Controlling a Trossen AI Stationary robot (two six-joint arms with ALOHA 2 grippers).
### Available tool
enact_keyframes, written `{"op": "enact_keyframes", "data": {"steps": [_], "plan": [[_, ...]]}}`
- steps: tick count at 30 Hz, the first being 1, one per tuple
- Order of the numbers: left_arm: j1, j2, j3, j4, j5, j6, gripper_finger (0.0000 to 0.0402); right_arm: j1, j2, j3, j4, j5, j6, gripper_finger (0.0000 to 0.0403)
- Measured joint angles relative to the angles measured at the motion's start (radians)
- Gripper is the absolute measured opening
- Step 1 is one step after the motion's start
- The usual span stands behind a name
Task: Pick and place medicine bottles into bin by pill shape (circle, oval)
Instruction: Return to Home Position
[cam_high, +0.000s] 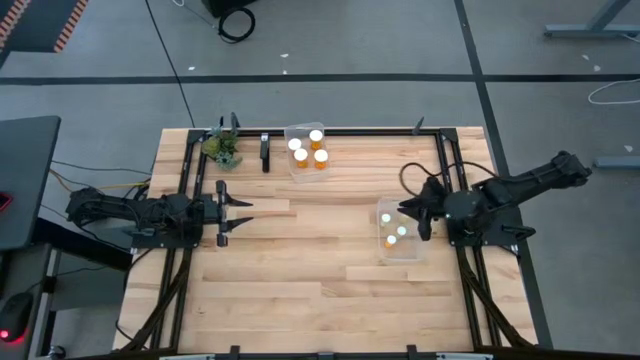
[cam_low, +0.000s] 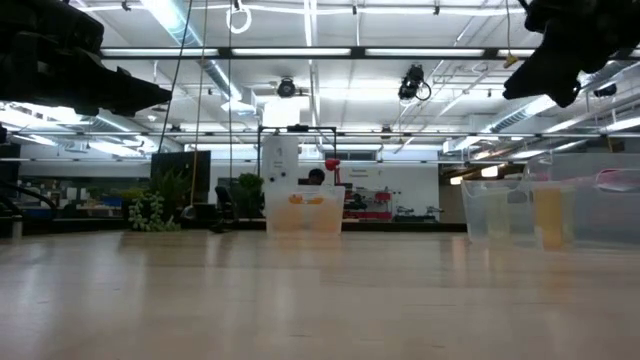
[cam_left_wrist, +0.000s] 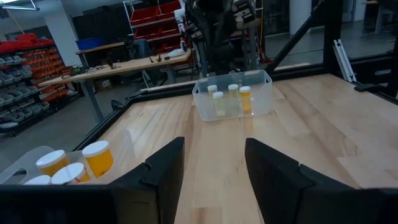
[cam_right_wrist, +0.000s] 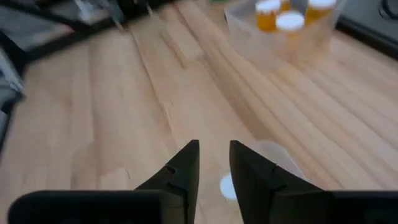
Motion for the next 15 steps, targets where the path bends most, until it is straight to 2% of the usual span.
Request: {"op": "enact_keyframes", "data": {"steps": [7, 15], "plan": [[0.0, 0.0, 0.0, 0.0, 0.0, 0.0, 0.018, -0.075, -0.22, -0.142, 0.097, -0.01, -0.086, 0.0055], [0.0, 0.0, 0.0, 0.0, 0.0, 0.0, 0.0177, -0.187, -0.435, -0.256, 0.212, -0.09, -0.226, 0.0008]]}}
